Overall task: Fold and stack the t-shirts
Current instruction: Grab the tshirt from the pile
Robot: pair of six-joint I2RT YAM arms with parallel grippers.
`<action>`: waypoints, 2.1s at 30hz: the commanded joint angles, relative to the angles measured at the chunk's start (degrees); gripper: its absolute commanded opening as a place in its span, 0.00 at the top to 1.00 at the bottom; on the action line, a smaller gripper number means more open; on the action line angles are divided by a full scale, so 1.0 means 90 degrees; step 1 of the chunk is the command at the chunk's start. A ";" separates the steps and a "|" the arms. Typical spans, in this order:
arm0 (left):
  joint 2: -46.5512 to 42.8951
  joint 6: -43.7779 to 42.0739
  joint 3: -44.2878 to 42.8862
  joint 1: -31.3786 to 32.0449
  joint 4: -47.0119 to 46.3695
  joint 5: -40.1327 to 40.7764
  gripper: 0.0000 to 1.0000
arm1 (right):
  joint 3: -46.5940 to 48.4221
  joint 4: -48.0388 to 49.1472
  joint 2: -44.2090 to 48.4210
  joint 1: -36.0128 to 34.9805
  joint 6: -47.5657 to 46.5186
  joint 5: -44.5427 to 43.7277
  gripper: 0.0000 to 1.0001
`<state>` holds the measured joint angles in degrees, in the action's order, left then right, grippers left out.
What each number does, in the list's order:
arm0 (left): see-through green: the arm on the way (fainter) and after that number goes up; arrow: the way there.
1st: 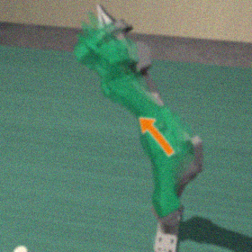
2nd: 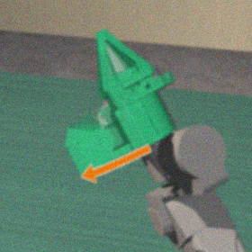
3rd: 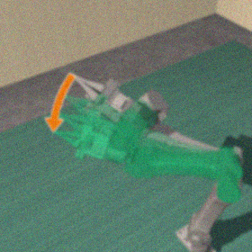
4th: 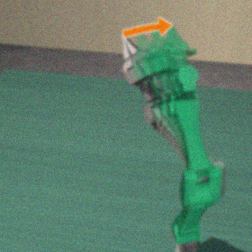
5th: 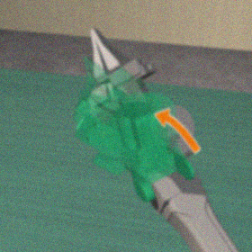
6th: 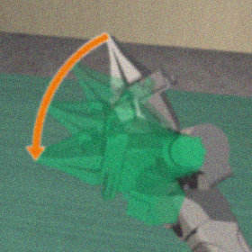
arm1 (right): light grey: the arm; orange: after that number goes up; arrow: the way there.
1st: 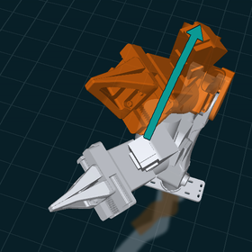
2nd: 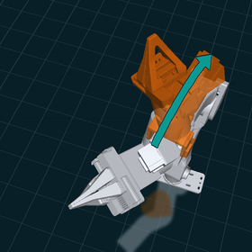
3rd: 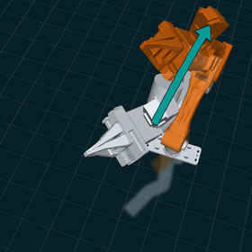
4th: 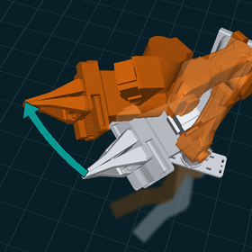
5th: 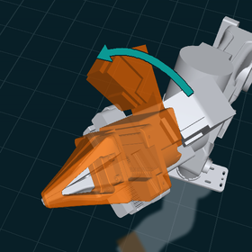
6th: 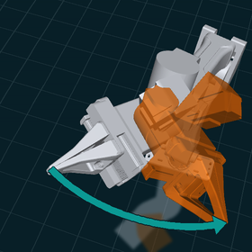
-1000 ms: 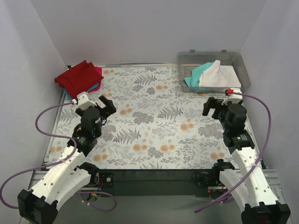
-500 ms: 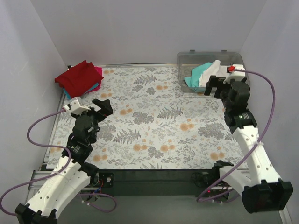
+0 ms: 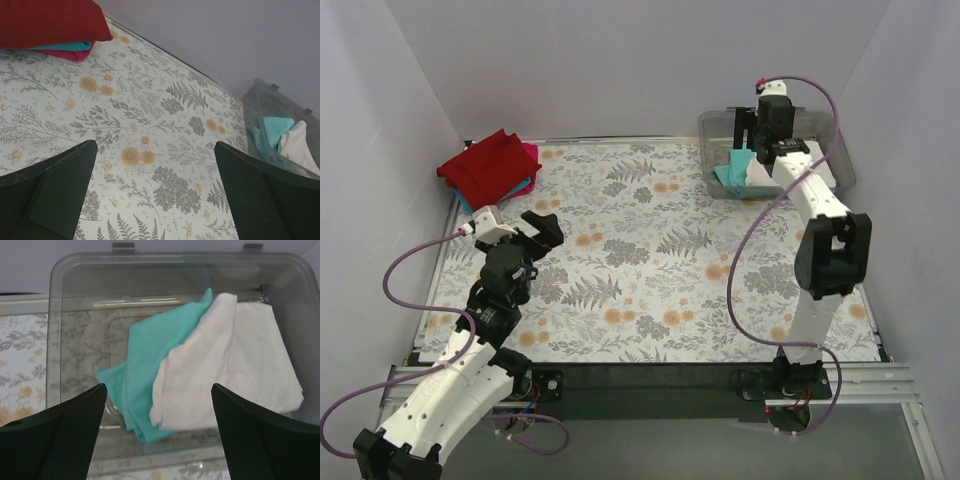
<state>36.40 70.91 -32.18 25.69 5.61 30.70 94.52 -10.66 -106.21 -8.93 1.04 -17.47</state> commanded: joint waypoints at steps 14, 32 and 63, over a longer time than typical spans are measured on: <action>0.0027 -0.0057 0.0041 0.0026 0.0041 0.0105 0.02 | 0.3345 -0.0867 -0.3149 0.0553 0.0207 -0.0217 0.35; -0.0021 -0.0038 0.0070 0.0026 0.0061 0.0046 0.02 | 0.3170 -0.0886 -0.3404 0.0621 0.0158 0.0223 0.56; -0.0207 -0.0038 0.0148 0.0026 0.0061 0.0173 0.02 | 0.2800 -0.1072 -0.2751 0.0621 0.0119 0.0350 0.99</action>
<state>34.81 70.94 -31.42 25.69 5.98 30.98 121.67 -21.06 -137.95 -3.33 2.15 -14.81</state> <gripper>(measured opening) 0.982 0.022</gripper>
